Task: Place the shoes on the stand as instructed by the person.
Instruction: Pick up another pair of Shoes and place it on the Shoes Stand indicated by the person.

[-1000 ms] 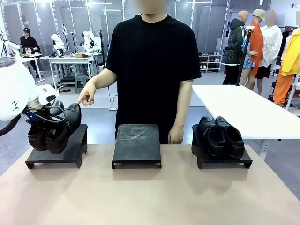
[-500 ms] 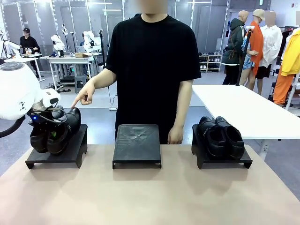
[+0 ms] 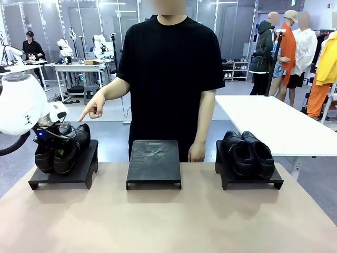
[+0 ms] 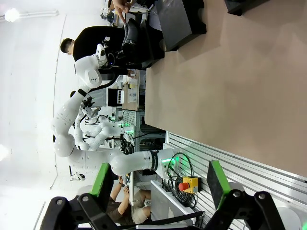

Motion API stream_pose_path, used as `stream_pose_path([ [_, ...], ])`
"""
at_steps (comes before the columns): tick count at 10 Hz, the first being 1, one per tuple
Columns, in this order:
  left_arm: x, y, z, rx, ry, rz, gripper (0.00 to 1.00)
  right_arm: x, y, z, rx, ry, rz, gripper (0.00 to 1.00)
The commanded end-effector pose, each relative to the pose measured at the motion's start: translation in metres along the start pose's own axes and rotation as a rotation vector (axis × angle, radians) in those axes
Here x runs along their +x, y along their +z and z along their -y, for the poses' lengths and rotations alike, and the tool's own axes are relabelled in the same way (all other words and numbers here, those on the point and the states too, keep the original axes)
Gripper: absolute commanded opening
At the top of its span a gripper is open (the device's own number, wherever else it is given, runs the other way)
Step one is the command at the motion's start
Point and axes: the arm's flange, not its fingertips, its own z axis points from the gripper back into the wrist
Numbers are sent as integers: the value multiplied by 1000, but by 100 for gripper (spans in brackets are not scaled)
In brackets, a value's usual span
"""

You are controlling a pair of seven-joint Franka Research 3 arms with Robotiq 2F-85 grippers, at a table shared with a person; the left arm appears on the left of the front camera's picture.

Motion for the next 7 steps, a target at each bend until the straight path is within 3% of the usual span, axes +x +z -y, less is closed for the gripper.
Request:
stream_pose_path([
  [1, 15, -1, 3, 14, 25, 4, 10, -1, 1, 1, 7, 20, 1, 100],
  [3, 16, -8, 2, 16, 41, -16, 10, -1, 1, 1, 7, 20, 1, 100],
  [7, 14, -8, -2, 15, 53, -13, 77, -1, 1, 1, 7, 20, 1, 100],
])
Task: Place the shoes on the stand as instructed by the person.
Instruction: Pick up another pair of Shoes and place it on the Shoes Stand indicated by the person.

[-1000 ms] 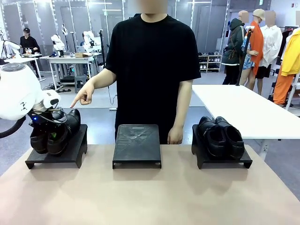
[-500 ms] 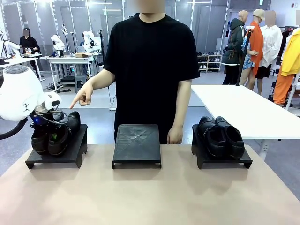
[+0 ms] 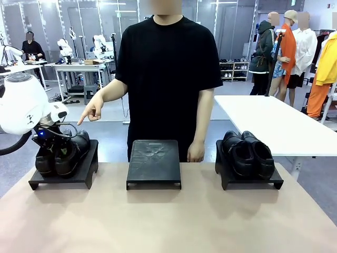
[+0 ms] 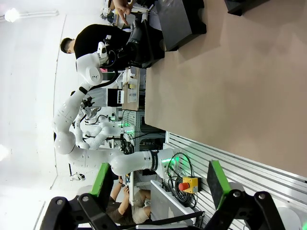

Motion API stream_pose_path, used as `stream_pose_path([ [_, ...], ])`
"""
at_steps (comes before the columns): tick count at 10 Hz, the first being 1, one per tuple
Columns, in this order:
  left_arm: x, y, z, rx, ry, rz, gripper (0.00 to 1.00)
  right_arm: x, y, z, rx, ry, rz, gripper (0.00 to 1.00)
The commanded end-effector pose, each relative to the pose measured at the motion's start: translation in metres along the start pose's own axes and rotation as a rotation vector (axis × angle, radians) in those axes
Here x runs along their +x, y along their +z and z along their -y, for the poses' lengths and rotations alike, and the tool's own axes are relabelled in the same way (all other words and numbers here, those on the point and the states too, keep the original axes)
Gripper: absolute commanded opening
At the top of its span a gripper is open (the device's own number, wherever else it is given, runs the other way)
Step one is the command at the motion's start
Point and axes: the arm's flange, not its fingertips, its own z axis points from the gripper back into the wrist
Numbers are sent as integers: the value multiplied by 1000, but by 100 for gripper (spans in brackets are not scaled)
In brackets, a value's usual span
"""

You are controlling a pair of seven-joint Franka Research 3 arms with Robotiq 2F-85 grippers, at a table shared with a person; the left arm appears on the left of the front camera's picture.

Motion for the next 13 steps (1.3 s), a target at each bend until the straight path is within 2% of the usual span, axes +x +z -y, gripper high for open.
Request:
stream_pose_path([
  [1, 2, 3, 5, 12, 19, -9, 93, -1, 1, 1, 7, 20, 1, 100],
  [2, 1, 6, 6, 7, 18, -3, 100, -1, 1, 1, 7, 20, 1, 100],
  [5, 1, 12, 8, 35, 37, -9, 97, -1, 1, 1, 7, 20, 1, 100],
  [7, 0, 21, 11, 27, 27, 14, 100, -1, 1, 1, 7, 20, 1, 100],
  [8, 2, 9, 4, -1, 17, 9, 100, -1, 1, 1, 7, 20, 1, 100],
  [13, 2, 9, 4, -1, 17, 9, 100, -1, 1, 1, 7, 20, 1, 100],
])
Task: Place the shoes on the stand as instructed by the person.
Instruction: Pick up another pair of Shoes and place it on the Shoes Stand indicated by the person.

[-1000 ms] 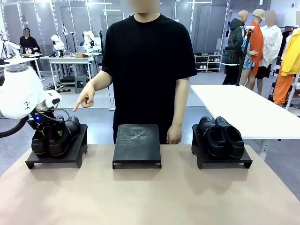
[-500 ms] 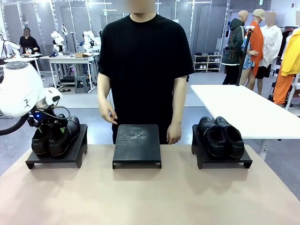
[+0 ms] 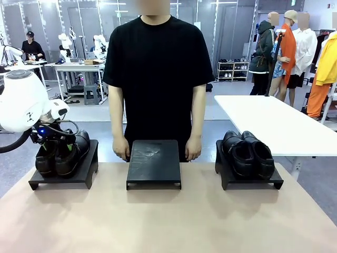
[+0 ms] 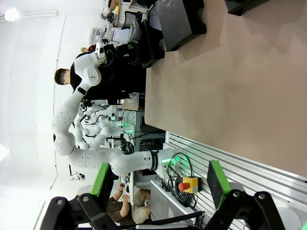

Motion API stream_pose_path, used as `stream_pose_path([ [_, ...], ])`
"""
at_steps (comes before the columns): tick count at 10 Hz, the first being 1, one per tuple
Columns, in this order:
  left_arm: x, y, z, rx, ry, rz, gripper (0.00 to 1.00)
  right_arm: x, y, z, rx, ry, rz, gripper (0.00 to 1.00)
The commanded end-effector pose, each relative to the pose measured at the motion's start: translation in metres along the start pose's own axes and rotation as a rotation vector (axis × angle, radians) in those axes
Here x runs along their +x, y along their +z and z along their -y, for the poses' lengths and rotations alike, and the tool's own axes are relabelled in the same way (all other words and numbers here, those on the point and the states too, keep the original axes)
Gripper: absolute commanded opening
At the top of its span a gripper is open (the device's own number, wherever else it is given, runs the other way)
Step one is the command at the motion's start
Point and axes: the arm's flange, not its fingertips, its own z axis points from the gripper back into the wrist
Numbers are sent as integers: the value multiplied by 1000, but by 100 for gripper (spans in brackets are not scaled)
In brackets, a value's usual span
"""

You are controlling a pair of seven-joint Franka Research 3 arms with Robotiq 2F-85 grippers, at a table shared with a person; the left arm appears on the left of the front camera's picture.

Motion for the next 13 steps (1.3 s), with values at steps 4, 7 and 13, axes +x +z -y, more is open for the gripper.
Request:
stream_pose_path([
  [4, 0, -2, 0, 0, -2, -2, 100, -1, 1, 1, 7, 19, 1, 100],
  [7, 0, -2, 0, 0, -2, -2, 100, -1, 1, 1, 7, 19, 1, 100],
  [13, -53, 160, -72, -280, 95, -95, 100, -1, 1, 1, 7, 19, 1, 100],
])
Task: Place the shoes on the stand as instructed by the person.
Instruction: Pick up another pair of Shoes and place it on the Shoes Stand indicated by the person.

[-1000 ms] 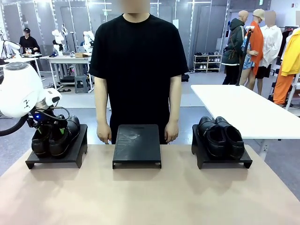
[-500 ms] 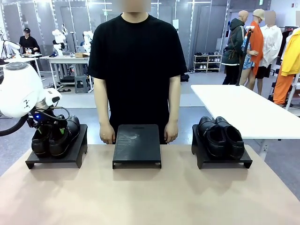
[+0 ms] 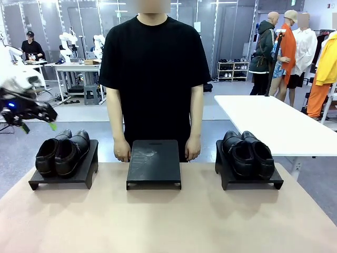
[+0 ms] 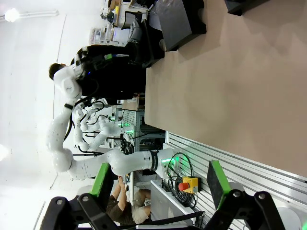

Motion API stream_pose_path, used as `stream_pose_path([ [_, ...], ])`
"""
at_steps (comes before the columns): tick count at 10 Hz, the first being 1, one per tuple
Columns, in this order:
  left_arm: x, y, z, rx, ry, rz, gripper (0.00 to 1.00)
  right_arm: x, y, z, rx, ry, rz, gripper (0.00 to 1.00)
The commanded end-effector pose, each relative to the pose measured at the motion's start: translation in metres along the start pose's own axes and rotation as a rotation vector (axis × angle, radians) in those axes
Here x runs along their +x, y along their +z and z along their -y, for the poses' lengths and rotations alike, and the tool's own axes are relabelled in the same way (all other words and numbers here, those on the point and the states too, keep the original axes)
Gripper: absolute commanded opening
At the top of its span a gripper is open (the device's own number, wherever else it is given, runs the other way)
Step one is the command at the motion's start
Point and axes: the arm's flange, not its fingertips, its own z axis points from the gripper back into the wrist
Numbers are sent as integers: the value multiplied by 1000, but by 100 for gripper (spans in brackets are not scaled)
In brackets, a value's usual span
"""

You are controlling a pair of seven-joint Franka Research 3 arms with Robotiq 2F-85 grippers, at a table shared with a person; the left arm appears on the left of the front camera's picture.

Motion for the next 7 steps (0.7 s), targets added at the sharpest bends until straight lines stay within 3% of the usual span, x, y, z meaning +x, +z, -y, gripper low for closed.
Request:
stream_pose_path([
  [1, -42, 36, -45, -203, 41, -86, 100, -1, 1, 1, 7, 20, 2, 100],
  [5, -111, 57, -158, -550, 105, -225, 100, -1, 1, 1, 7, 20, 2, 100],
  [7, -130, 49, -226, -806, 121, -336, 100, -1, 1, 1, 7, 20, 2, 100],
])
